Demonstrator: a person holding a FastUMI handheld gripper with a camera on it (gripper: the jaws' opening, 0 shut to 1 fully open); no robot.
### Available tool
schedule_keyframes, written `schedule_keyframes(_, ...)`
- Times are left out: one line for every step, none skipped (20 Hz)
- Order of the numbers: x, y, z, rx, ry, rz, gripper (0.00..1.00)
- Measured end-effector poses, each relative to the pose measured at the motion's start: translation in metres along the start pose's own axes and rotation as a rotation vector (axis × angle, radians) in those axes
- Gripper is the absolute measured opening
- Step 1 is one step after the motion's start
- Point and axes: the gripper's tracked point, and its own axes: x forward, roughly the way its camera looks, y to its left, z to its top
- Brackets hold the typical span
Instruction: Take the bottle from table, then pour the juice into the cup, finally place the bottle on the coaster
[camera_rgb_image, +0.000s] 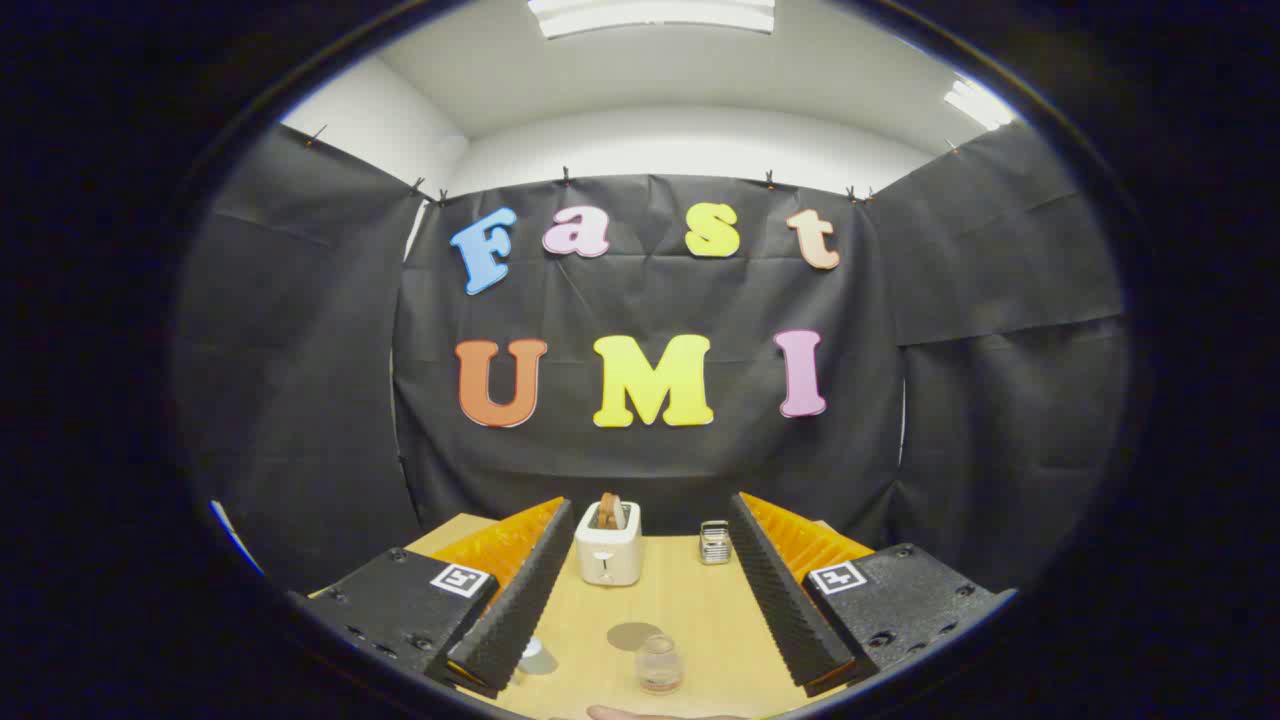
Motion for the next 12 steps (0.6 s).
schedule_keyframes(0.0,0.0,-0.001,-0.001,-0.001,-0.001,1.0)
schedule_keyframes(0.0,0.0,-0.004,0.0,0.0,0.0,1.0)
schedule_keyframes(0.001,0.0,-0.006,-0.001,0.002,-0.003,1.0)
schedule_keyframes(0.002,-0.001,-0.008,-0.002,0.005,-0.009,1.0)
schedule_keyframes(0.003,-0.003,-0.011,-0.006,0.015,-0.019,1.0)
schedule_keyframes(0.004,-0.003,-0.013,-0.01,0.023,-0.025,1.0)
schedule_keyframes(0.004,-0.004,-0.015,-0.015,0.03,-0.033,1.0)
schedule_keyframes(0.003,-0.005,-0.015,-0.019,0.031,-0.039,1.0)
schedule_keyframes(0.002,-0.006,-0.014,-0.016,0.031,-0.04,1.0)
schedule_keyframes(0.002,-0.004,-0.014,-0.006,0.027,-0.036,1.0)
schedule_keyframes(0.002,-0.005,-0.013,0.003,0.024,-0.035,1.0)
schedule_keyframes(0.001,-0.006,-0.013,0.011,0.02,-0.036,1.0)
